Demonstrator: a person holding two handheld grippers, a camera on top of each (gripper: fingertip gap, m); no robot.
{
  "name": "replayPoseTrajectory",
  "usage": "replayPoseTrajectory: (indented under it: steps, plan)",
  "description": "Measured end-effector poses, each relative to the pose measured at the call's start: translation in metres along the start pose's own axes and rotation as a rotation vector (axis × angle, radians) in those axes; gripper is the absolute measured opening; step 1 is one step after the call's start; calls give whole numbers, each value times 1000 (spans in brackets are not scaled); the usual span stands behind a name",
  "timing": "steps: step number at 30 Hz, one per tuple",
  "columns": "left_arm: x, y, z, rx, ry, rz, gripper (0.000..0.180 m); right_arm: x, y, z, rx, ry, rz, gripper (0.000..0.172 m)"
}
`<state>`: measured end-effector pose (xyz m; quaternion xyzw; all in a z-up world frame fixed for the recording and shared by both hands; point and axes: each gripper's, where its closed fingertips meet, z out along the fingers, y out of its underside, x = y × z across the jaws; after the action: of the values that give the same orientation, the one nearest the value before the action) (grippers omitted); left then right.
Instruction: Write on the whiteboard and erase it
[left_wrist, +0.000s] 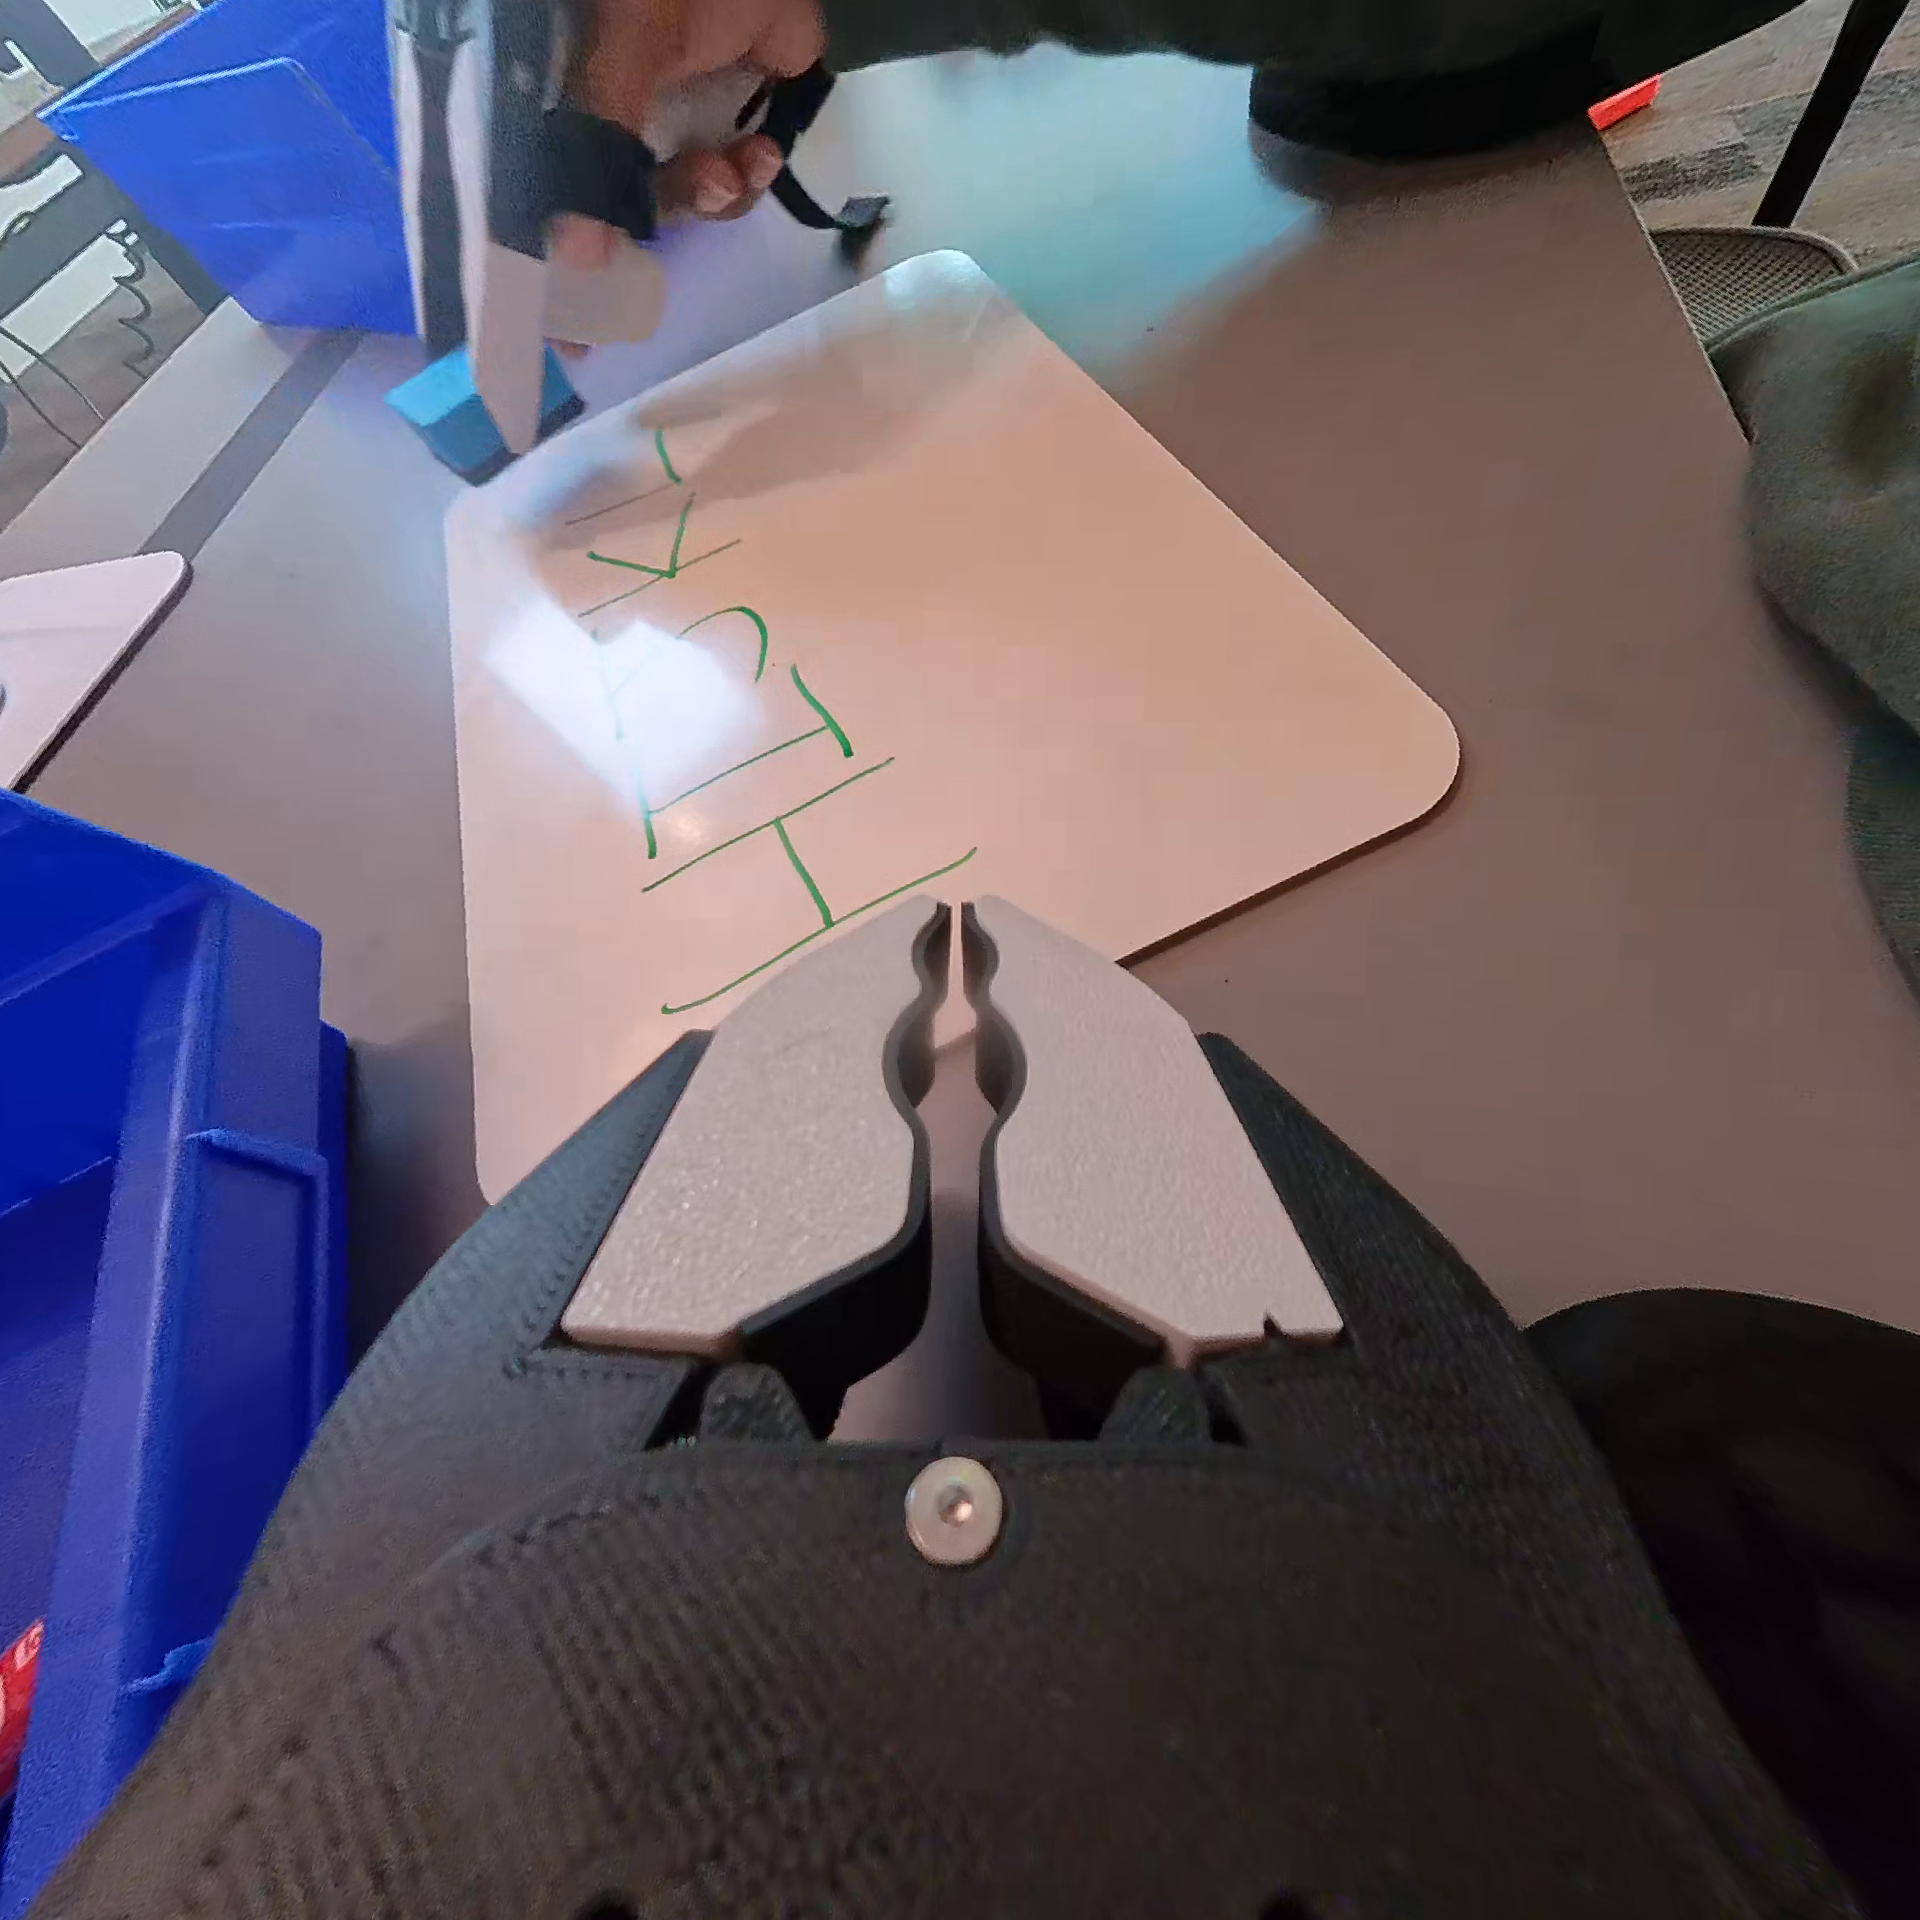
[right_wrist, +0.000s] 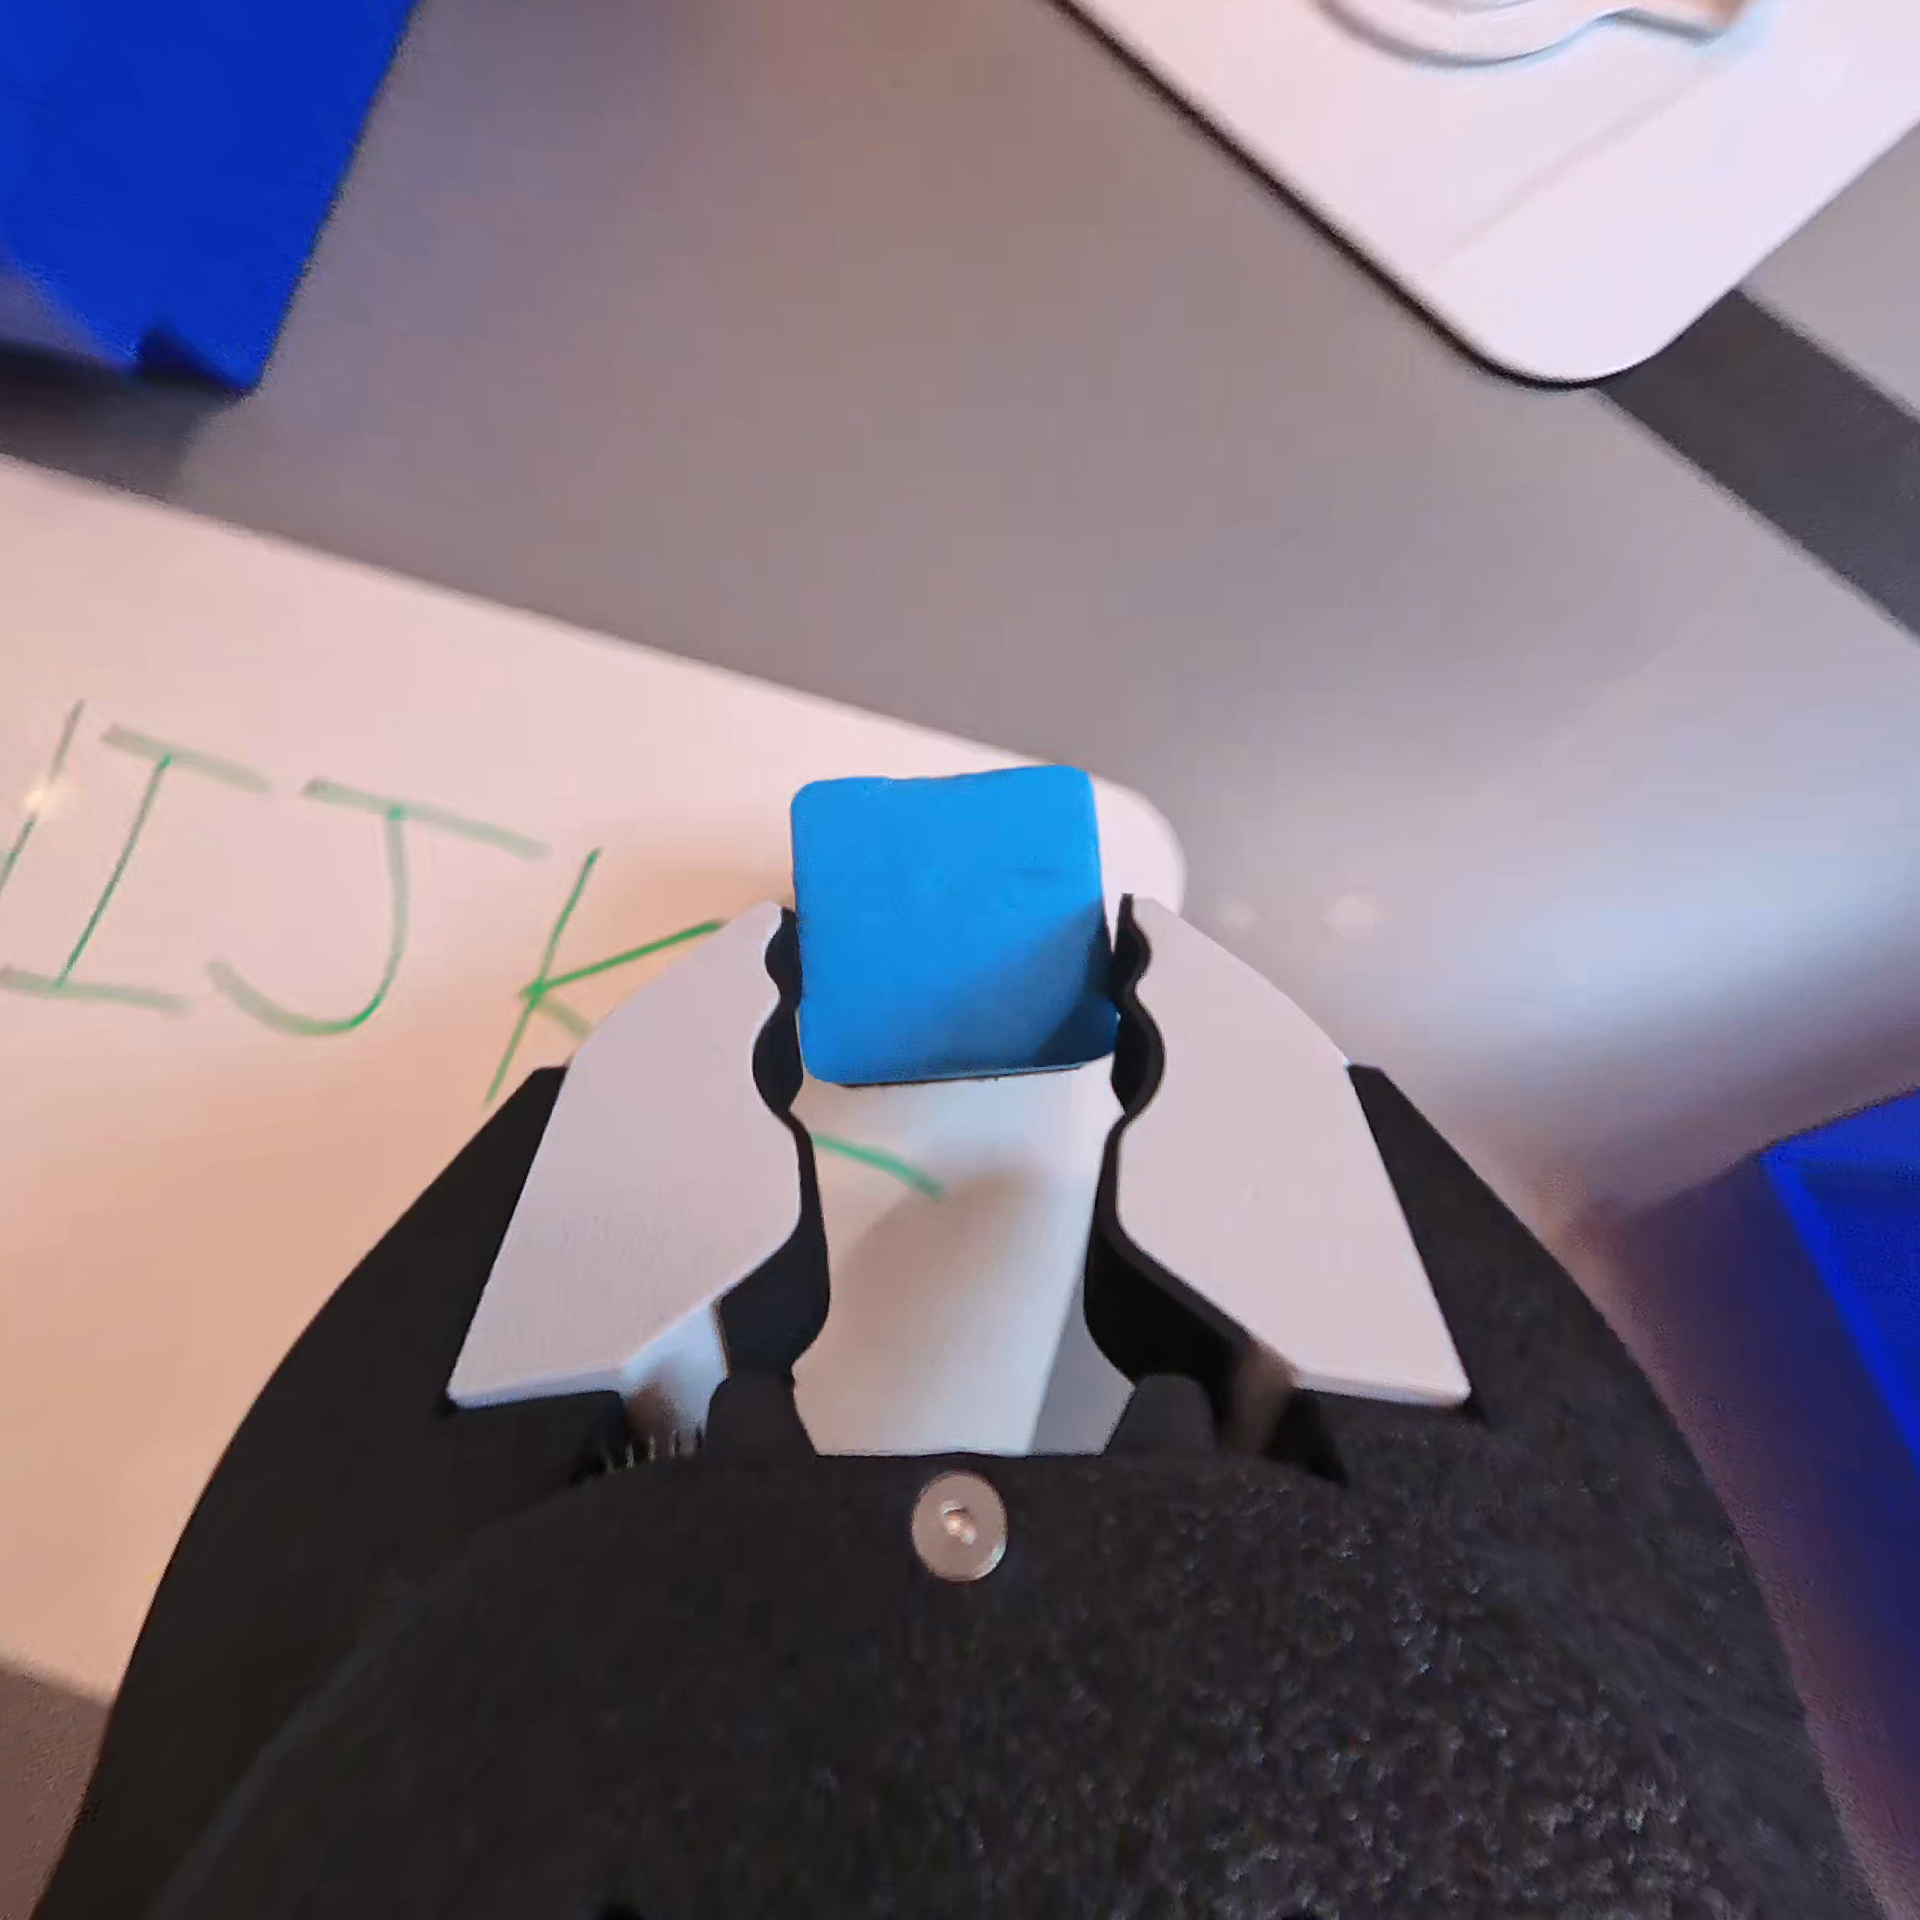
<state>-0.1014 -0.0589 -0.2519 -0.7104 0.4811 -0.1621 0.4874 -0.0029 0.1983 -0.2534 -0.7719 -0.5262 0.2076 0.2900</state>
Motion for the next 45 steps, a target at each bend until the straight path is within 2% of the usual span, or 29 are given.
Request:
replayPoseTrajectory:
  steps: [2, 5, 10, 15, 19, 25, 29, 30, 33, 35, 36, 37, 39, 41, 42, 45]
  plan:
    - [2, 0, 1, -6, 6, 9, 2, -15, 14, -5, -15, -9, -30, 59]
    - [9, -2, 5, -9, 22, 22, 2, -26, 27, -13, -11, -18, -41, 71]
    - [20, -7, 16, -35, 58, 55, 1, -28, 35, -24, -1, -59, -14, 73]
    - [33, -11, 34, -128, 142, 80, 0, -28, 33, -18, -18, -75, -31, 68]
    - [46, -15, 50, -196, 210, 110, 0, -26, 34, -8, -56, -45, -67, 54]
    - [49, -15, 55, -271, 213, 126, 0, -44, 50, -21, -99, -77, -117, 53]
    - [49, -13, 52, -318, 160, 210, 0, 12, 51, -22, -106, 33, 25, 53]
    - [49, -13, 52, -329, 151, 221, 0, 12, 46, -18, -94, 31, 36, 53]
    - [48, -13, 53, -333, 123, 246, 0, -40, 34, -5, -77, -45, -79, 53]
    - [49, -12, 52, -331, 114, 249, 1, -75, 42, -12, -109, -104, -157, 52]
    - [49, -12, 52, -330, 117, 243, 1, -77, 49, -17, -127, -118, -175, 52]
    - [50, -12, 51, -330, 128, 237, 1, -65, 54, -22, -148, -113, -136, 52]
    - [51, -13, 52, -329, 137, 237, 1, -9, 55, -24, -161, 30, -29, 52]
    - [52, -13, 52, -324, 137, 246, 1, 9, 44, -15, -126, 47, 68, 52]
    - [53, -13, 52, -323, 136, 246, 1, -1, 37, -9, -111, 45, 31, 52]
    - [54, -13, 51, -314, 144, 232, 1, -73, 36, -5, -133, -104, -152, 52]
